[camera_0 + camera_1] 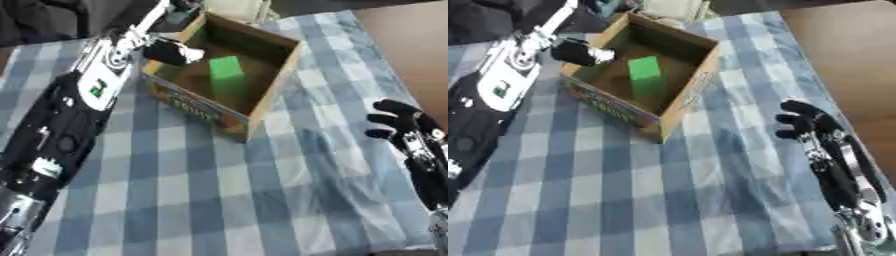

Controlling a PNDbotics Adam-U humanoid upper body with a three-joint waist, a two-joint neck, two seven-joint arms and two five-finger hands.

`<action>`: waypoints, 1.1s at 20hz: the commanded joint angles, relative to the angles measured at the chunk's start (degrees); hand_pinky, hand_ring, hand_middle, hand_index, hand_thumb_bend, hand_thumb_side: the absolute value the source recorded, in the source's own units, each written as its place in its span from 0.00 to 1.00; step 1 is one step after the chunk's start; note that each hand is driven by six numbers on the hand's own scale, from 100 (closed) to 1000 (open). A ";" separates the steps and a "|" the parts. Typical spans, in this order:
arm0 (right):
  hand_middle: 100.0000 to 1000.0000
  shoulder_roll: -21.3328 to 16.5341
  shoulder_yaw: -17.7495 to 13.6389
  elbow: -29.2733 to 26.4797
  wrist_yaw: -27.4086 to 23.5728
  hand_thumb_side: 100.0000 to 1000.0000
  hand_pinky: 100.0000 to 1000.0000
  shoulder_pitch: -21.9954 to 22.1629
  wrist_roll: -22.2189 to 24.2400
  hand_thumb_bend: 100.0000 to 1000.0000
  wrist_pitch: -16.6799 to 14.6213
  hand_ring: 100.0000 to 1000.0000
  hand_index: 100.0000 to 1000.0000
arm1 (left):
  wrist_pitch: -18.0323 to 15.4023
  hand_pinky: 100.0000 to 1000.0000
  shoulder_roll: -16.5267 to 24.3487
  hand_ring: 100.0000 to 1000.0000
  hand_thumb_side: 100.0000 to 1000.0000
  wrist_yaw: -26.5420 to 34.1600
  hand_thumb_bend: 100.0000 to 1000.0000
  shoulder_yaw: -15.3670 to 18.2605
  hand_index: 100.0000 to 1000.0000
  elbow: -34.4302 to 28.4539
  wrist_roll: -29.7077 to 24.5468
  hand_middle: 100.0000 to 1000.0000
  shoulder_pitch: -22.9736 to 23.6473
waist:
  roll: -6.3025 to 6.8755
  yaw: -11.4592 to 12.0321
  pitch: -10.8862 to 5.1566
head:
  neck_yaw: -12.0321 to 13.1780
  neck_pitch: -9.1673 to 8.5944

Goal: Pick up objects on the table and place them in the box.

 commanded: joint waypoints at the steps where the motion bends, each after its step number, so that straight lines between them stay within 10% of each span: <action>1: 0.80 -0.95 -0.64 -0.74 0.24 0.68 0.70 -0.56 -0.56 0.00 -0.01 0.80 0.84 | 2.57 0.86 6.08 0.67 0.28 10.70 0.47 1.97 0.90 -12.15 1.15 0.68 3.33 | -0.20 0.45 -0.76 | -0.36 -0.33; 10: 0.80 -0.75 -1.55 -0.84 0.52 0.68 0.70 -0.70 -1.61 0.00 0.06 0.79 0.84 | 6.93 0.87 5.39 0.63 0.41 25.13 0.24 7.59 0.88 -30.88 7.63 0.64 22.97 | -0.52 2.46 -0.60 | 0.57 1.40; 22: 0.79 -0.18 -2.48 -0.82 0.75 0.68 0.70 -0.55 -2.80 0.00 0.17 0.79 0.84 | 2.92 0.88 -4.74 0.62 0.57 26.56 0.14 8.34 0.88 -31.58 5.87 0.63 33.82 | -1.24 4.26 -0.58 | 1.63 3.65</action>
